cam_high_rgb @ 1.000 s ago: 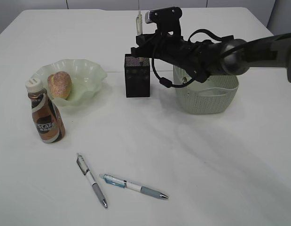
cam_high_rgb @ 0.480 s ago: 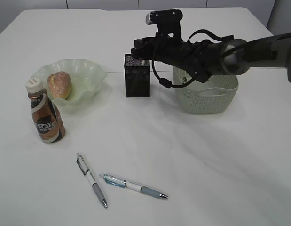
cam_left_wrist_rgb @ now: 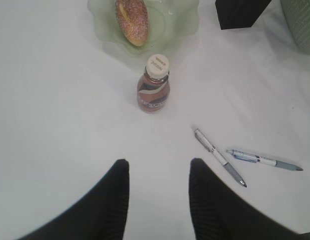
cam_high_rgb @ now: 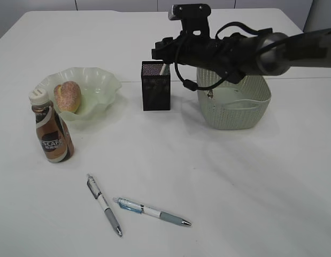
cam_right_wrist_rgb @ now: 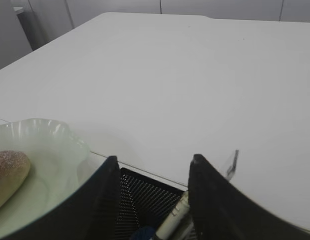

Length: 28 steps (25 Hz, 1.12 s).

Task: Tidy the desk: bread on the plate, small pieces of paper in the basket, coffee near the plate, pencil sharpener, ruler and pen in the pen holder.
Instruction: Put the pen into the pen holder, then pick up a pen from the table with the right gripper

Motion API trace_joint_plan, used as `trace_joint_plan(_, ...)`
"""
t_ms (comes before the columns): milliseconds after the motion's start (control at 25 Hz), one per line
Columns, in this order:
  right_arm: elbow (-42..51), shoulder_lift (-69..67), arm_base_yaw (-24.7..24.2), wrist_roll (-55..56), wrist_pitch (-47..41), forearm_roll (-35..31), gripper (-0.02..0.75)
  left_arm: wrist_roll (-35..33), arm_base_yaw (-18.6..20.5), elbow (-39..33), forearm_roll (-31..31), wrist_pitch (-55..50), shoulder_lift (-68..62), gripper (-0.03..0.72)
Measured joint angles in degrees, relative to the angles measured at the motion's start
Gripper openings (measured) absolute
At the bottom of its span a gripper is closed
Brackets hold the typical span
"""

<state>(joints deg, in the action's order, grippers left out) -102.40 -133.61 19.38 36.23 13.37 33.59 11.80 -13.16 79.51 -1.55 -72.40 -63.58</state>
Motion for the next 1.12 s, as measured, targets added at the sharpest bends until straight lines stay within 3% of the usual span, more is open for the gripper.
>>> trace_joint_plan(440,0.0,10.0,0.6,0.5,-24.8,1.8,0.362,0.0,0.0,0.0,-0.1,0.0,0.0,0.290)
trace_joint_plan(800,-0.9,15.1,6.6,-7.3,-52.5,3.3,0.359,0.0,0.0,0.0,-0.1,0.0,0.0,0.290)
trace_joint_plan(960,-2.0,16.6,8.6,-9.2,-64.2,0.7,0.337,0.0,0.0,0.0,-0.1,0.0,0.0,0.290)
trace_joint_plan(1120,-2.7,17.1,9.1,-13.9,-74.7,-6.0,0.309,-0.1,0.0,0.0,-0.1,0.0,0.0,0.290)
